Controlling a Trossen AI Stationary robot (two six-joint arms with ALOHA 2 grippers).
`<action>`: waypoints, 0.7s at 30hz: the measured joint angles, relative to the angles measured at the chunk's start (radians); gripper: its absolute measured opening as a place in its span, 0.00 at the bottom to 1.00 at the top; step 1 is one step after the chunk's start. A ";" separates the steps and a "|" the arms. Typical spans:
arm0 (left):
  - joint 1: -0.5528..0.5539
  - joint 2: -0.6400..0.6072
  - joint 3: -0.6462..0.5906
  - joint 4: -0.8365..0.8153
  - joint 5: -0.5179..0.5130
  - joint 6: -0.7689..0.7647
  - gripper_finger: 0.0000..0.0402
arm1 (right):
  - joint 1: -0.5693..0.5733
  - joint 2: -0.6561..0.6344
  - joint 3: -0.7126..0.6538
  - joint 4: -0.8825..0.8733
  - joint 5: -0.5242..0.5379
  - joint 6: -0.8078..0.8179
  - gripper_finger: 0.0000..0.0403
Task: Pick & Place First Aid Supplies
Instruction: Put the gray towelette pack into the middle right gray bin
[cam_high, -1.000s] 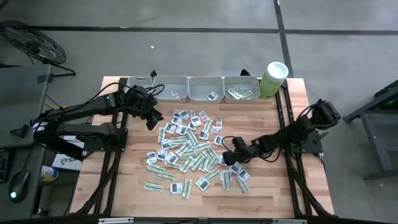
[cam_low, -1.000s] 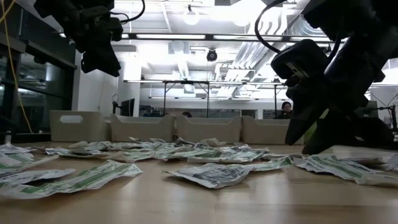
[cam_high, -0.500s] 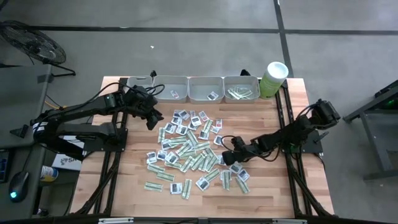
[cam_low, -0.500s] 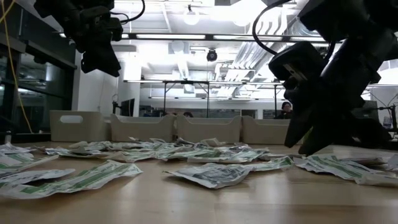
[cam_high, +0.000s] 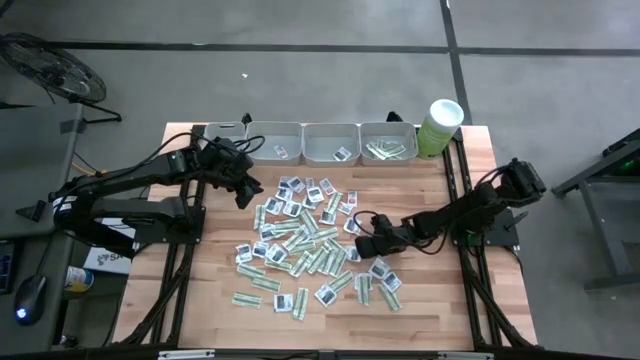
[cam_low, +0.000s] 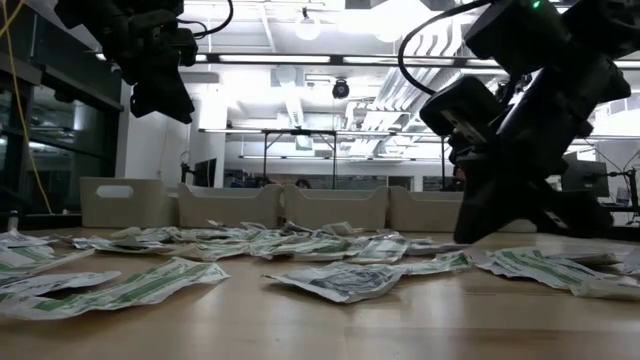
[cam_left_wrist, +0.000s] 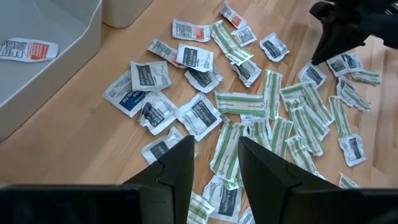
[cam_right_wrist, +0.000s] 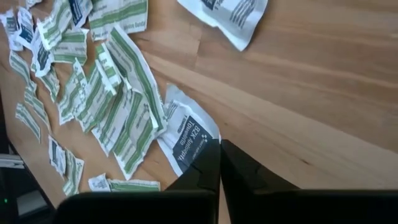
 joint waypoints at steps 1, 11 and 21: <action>0.000 0.000 0.000 0.000 0.000 0.000 0.31 | 0.000 0.000 0.000 0.000 0.004 0.000 0.00; 0.000 0.000 0.000 0.000 0.008 -0.015 0.31 | 0.003 -0.083 0.001 -0.011 0.068 -0.055 0.00; 0.000 0.000 0.000 0.021 0.041 -0.026 0.31 | -0.001 -0.277 0.002 -0.071 0.094 -0.264 0.00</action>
